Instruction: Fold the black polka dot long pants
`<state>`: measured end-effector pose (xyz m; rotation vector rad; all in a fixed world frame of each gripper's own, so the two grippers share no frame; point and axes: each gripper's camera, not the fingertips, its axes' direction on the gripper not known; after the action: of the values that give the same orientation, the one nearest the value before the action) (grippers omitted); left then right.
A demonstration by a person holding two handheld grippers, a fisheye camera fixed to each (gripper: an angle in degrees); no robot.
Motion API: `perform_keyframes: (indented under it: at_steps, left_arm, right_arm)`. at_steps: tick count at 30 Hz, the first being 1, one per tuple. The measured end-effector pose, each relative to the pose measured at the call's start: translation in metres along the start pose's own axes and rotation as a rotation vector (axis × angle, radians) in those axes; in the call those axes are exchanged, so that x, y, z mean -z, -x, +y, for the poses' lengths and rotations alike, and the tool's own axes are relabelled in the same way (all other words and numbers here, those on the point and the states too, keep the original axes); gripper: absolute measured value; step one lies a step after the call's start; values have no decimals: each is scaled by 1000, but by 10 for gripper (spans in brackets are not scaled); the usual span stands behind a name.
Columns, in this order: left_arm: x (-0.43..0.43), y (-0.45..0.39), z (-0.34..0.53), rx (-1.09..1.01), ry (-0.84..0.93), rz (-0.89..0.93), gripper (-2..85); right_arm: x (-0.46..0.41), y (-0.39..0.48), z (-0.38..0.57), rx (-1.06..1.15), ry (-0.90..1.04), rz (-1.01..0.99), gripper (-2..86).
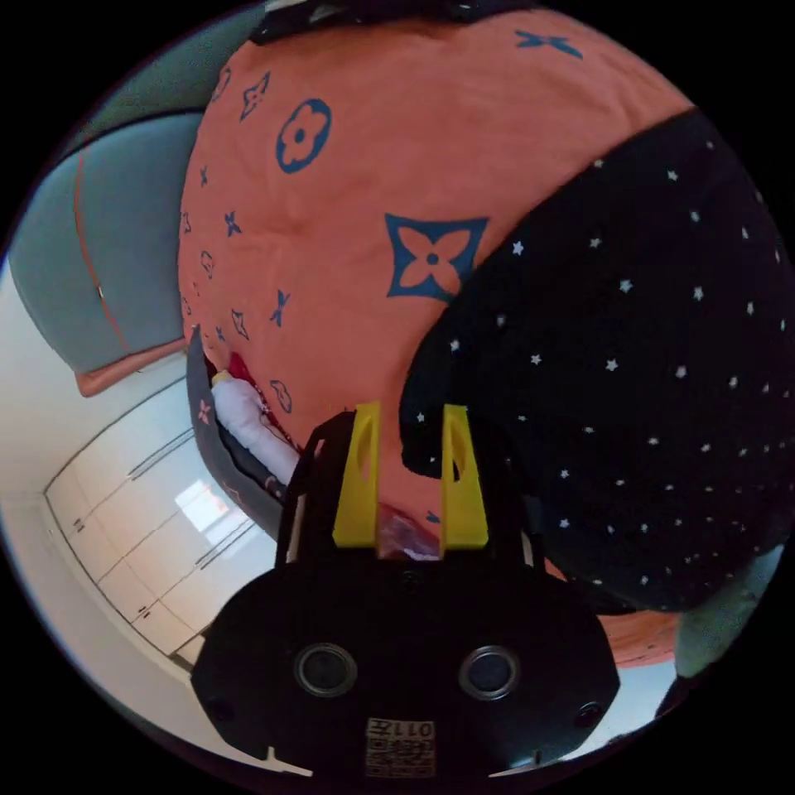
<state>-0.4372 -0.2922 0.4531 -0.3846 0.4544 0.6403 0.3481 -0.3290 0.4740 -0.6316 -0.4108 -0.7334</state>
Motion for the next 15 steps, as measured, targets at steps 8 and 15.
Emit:
perform_keyframes:
  at_steps: [8,15]
  left_arm:
    - [-12,104,40,255,-56,227,93]
    - [12,175,99,541,-218,503,67]
  right_arm:
    - [46,-92,91,-318,-276,-123,108]
    - [67,-92,135,-251,-351,-325,68]
